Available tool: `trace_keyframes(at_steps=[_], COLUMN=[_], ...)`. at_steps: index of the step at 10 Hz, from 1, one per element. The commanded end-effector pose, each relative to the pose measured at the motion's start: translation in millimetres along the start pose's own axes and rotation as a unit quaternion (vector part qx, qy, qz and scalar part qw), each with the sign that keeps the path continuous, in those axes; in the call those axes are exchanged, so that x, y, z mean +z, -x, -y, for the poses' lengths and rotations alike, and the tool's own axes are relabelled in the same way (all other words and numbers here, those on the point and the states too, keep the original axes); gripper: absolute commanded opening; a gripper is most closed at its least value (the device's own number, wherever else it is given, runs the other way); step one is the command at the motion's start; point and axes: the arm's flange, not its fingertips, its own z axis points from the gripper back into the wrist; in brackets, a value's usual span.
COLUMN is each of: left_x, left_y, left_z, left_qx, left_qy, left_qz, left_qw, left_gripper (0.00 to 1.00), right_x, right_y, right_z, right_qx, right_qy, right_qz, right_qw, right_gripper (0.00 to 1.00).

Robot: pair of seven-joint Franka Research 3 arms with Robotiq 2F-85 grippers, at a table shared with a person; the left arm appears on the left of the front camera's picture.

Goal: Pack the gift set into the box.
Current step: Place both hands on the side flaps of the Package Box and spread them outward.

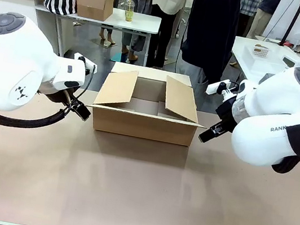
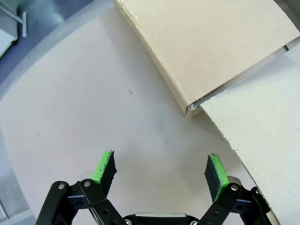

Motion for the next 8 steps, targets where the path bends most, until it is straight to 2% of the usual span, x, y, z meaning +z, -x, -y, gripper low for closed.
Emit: trace_keyframes(at_steps=[1, 2, 3, 4, 5, 6, 7, 8], left_x=[6, 16, 31, 64, 98, 135, 165, 179], left_y=[6, 9, 14, 19, 20, 16, 14, 12], left_z=[-1, 1, 3, 4, 5, 7, 7, 4], left_qx=[0.014, 0.039, 0.075, 0.038, 0.005, -0.010, -0.022, -0.011], left_qy=[0.016, 0.061, 0.074, 0.173, 0.155, 0.150, 0.152, 0.151], left_qz=[-0.060, -0.139, -0.221, -0.216, -0.187, -0.080, 0.049, 0.123], left_qw=[0.998, 0.988, 0.970, 0.960, 0.970, 0.985, 0.987, 0.981], left_gripper=[1.00, 1.00, 1.00, 1.00, 1.00, 1.00, 1.00, 1.00], right_x=[11, 24, 43, 73, 101, 122, 136, 144], right_y=[24, 41, 57, 68, 73, 75, 74, 65], right_z=[-8, -7, -2, 10, 20, 26, 29, 30], right_qx=[0.067, 0.090, 0.094, 0.071, 0.035, -0.006, -0.031, -0.117], right_qy=[-0.004, -0.017, -0.022, -0.059, -0.078, -0.090, -0.160, -0.184], right_qz=[-0.122, -0.167, -0.201, -0.156, -0.068, 0.034, 0.115, 0.173], right_qw=[0.990, 0.982, 0.975, 0.983, 0.994, 0.995, 0.980, 0.961], right_gripper=[1.00, 1.00, 1.00, 1.00, 1.00, 1.00, 1.00, 1.00])
